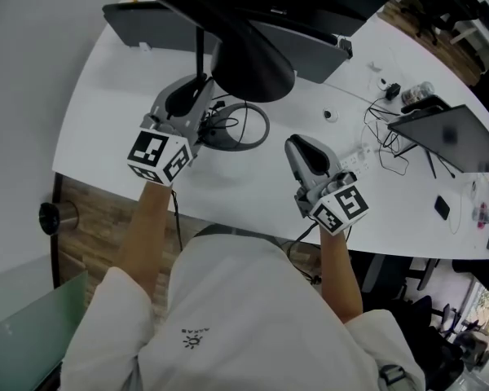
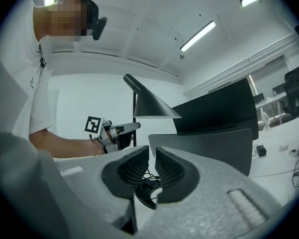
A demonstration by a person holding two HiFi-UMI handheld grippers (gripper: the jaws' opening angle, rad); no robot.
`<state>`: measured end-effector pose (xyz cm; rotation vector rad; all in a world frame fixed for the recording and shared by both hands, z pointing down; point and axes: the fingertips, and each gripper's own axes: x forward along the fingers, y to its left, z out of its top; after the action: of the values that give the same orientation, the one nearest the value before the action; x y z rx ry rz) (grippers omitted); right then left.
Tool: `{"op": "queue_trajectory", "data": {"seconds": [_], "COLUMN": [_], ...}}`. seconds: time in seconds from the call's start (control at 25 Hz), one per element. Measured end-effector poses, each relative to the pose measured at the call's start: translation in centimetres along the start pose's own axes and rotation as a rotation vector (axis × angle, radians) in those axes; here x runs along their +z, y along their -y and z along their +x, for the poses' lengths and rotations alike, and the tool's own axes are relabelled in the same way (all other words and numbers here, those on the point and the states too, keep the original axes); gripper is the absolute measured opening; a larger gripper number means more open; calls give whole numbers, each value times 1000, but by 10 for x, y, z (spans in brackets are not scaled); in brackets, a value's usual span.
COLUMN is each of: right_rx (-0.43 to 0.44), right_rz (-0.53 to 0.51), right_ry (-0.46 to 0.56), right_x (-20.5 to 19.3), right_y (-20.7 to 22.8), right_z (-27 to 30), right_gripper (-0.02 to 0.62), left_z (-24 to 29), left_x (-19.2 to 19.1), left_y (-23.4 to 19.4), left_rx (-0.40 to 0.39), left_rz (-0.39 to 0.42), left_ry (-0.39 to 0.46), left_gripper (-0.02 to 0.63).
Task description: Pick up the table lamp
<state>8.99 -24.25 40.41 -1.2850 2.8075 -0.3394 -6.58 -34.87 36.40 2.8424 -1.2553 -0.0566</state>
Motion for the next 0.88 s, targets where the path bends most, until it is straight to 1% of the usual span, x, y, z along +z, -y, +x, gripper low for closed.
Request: {"op": "queue_trajectory", "data": {"seconds": [0.2,0.36,0.44,0.72,0.88], "right_rx": [-7,-14,-14,-21,-29], "right_rz": [3,-5,-19,-77,-98], "right_ry": [26,38,42,71,87], "right_x": [7,12,17,48,65], "right_y": [-2,-5,-8,-18,-20], "right_z": [-3,-6,-6,-12,-12], "right_gripper": [41,41,41,41,41], "left_z": [-4,-6,-7,-16,-22], "left_x": [36,61,72,88,98], "left_y": [1,4,5,2,0], "left_rx": [-7,-27,-36,-33,-32], "left_rz": [26,50,50,16,9], "left_ry": [54,78,88,104,123], "left_gripper": [41,41,43,43,41]}}
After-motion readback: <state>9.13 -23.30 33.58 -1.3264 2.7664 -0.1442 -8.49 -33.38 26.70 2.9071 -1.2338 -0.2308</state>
